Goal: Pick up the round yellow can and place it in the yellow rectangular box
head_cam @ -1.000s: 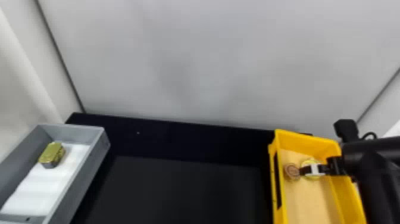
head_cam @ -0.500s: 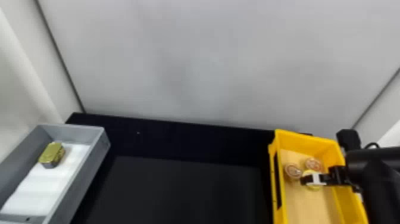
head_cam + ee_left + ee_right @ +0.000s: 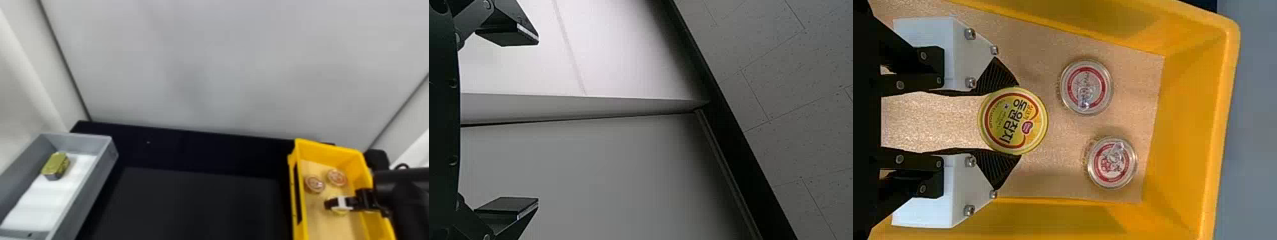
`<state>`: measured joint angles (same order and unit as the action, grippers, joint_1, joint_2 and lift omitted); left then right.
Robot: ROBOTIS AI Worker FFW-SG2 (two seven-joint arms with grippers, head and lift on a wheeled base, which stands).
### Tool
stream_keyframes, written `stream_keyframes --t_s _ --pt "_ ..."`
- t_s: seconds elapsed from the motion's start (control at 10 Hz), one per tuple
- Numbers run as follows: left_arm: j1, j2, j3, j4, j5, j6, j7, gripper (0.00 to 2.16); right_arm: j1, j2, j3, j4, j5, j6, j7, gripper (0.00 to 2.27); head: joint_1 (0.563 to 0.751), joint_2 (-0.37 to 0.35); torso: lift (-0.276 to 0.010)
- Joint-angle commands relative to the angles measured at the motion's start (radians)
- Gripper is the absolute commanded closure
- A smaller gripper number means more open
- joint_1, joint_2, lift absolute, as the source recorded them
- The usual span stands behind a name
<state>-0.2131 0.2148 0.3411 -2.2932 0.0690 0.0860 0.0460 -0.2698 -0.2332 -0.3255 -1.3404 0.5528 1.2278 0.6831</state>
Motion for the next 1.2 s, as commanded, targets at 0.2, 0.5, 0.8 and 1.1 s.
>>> stream_keyframes --t_s 0.2,0.5,0.8,1.1 --pt "-0.002 0.0 0.0 0.0 0.0 0.002 -0.003 0.14 0.012 0.0 -0.007 0.026 -0.011 -0.002 -0.002 0.77 0.694 -0.078 -0.007" --pt "-0.002 0.002 0.001 0.001 0.0 0.002 -0.005 0.14 0.012 0.002 -0.004 0.043 -0.023 -0.002 -0.008 0.62 0.694 -0.078 -0.007" --pt "0.0 0.005 0.004 0.001 0.0 0.002 -0.008 0.14 0.021 -0.001 0.025 -0.029 -0.026 0.054 -0.011 0.0 0.694 -0.078 -0.007" --pt "-0.002 0.006 0.003 0.001 0.0 0.002 -0.008 0.14 0.017 -0.006 0.085 -0.31 -0.026 0.109 -0.085 0.0 0.694 -0.078 -0.007"
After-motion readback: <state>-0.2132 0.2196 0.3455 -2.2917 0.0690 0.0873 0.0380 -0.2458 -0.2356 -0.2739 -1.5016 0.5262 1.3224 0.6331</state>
